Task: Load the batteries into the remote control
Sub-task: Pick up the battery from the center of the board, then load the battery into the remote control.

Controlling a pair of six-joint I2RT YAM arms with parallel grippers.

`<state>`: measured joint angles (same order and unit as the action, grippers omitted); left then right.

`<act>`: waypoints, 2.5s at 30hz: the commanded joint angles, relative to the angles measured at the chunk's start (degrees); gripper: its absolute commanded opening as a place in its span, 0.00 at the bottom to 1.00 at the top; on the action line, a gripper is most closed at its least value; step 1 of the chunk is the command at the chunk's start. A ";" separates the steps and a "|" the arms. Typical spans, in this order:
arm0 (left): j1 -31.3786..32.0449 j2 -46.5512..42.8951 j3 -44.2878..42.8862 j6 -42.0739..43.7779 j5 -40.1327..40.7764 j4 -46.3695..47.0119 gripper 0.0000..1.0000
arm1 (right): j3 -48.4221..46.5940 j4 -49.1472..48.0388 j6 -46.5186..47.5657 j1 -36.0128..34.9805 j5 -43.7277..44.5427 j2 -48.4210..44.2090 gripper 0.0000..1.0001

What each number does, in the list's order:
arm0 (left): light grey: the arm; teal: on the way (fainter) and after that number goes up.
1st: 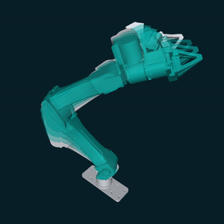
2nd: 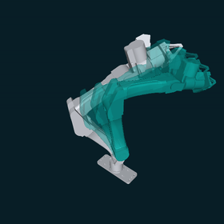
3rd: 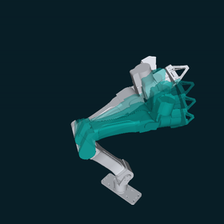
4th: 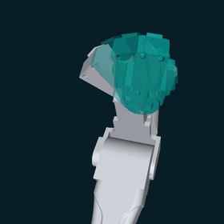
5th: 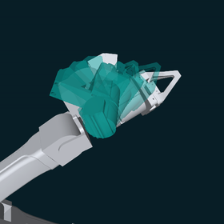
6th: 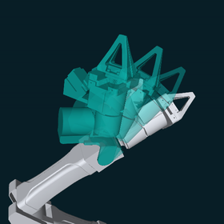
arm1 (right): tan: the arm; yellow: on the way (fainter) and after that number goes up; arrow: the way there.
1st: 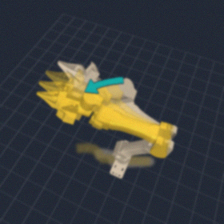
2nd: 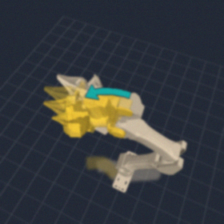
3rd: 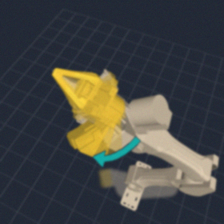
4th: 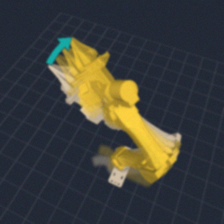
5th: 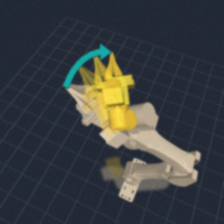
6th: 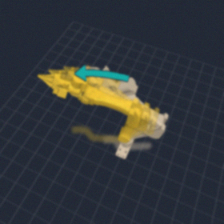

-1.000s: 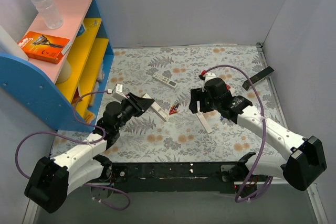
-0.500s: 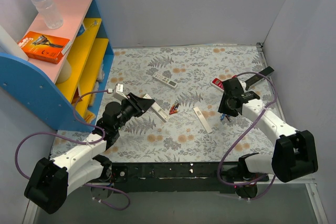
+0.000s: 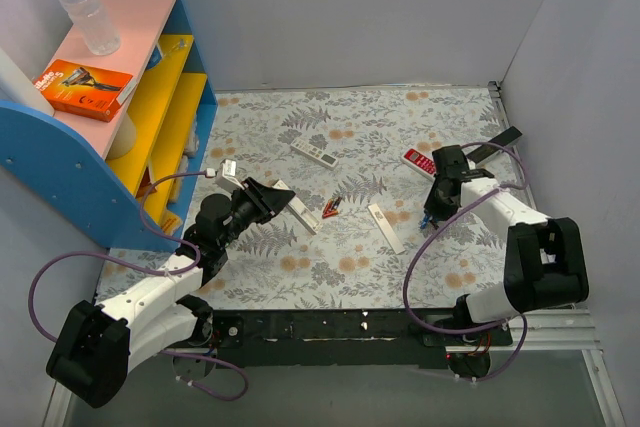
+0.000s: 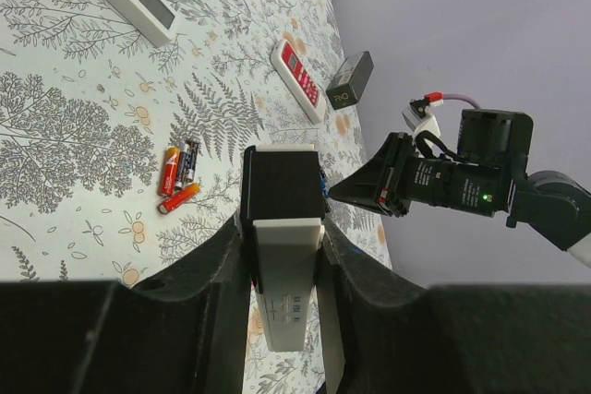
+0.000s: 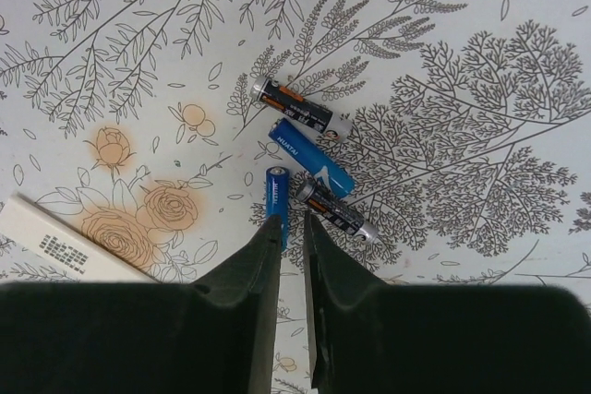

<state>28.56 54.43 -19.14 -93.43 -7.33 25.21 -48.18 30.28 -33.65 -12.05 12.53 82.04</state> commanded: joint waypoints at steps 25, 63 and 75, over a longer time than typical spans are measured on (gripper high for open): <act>-0.26 0.23 -2.40 1.41 -2.07 0.89 0.00 | -2.09 -3.92 4.73 0.89 -4.01 10.51 0.31; -0.26 12.27 -4.86 -3.16 -16.57 27.16 0.00 | -5.78 -24.21 25.65 -23.42 -21.50 -20.95 0.01; -0.26 14.21 -6.35 -6.94 -16.05 31.39 0.00 | -8.42 -32.12 27.93 -39.27 -20.01 -21.31 0.01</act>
<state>28.56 68.86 -23.44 -98.43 -23.40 53.17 -53.23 3.92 -7.64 -48.84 -8.03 61.32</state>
